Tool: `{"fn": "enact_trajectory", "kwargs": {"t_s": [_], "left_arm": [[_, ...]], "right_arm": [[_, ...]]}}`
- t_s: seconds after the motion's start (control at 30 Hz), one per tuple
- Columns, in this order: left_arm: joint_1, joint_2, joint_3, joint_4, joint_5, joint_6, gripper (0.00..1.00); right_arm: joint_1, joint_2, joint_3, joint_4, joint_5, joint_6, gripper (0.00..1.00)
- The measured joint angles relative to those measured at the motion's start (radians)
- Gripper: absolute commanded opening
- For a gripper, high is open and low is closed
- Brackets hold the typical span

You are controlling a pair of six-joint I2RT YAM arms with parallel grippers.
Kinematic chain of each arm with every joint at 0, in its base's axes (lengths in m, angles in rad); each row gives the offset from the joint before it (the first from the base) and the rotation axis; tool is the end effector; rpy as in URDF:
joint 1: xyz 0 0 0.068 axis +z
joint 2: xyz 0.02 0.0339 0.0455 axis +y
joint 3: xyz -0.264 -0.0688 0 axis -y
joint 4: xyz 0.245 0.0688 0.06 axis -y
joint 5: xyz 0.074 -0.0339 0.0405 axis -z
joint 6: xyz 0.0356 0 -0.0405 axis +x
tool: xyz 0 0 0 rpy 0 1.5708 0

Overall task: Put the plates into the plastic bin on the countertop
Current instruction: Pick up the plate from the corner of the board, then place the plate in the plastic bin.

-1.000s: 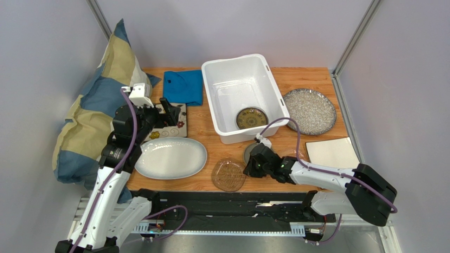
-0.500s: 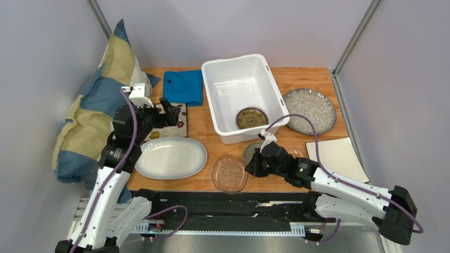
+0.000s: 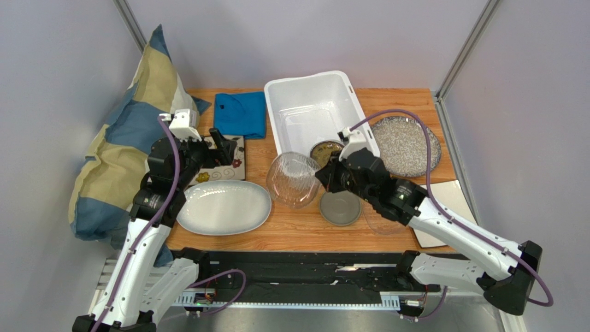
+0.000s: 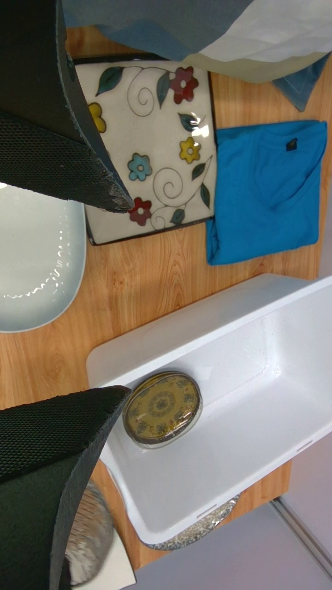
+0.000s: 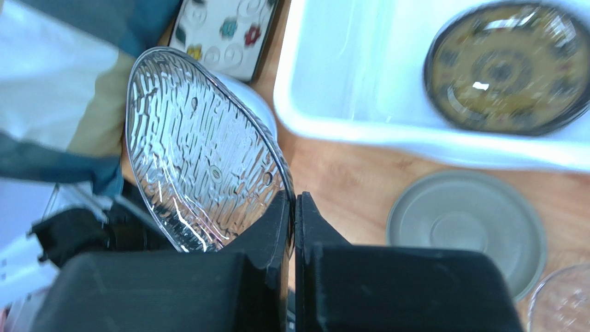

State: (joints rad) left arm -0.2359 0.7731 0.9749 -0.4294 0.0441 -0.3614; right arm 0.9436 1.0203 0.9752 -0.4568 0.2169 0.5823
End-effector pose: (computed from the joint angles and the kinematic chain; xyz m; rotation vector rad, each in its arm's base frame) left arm 0.1608 -0.0403 0.3810 -0.0824 1.8206 -0.4646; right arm 0.1381 0.1774 0.3351 -0.2481 2.1241 0.7050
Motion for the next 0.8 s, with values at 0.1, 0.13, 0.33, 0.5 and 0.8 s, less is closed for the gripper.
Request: {"fn": "enact_trajectory", "kwargs": {"t_s": [0.1,0.13,0.33,0.5,0.8], "left_arm": [[0.0,0.0,0.0,0.0,0.0,0.0,0.99],[0.0,0.0,0.0,0.0,0.0,0.0,0.99],[0.0,0.0,0.0,0.0,0.0,0.0,0.99],[0.0,0.0,0.0,0.0,0.0,0.0,0.99],[0.0,0.0,0.0,0.0,0.0,0.0,0.99]], "right_arm": [[-0.084,0.068,0.086,0.008,-0.015,-0.041,0.0],[-0.111,0.091,0.11,0.009,-0.027,-0.052,0.0],[-0.274,0.219,0.219,0.01,-0.129,-0.087,0.0],[-0.391,0.34,0.323,0.008,-0.188,-0.121,0.0],[-0.472,0.607,0.459,-0.007,-0.217,-0.219,0.0]]}}
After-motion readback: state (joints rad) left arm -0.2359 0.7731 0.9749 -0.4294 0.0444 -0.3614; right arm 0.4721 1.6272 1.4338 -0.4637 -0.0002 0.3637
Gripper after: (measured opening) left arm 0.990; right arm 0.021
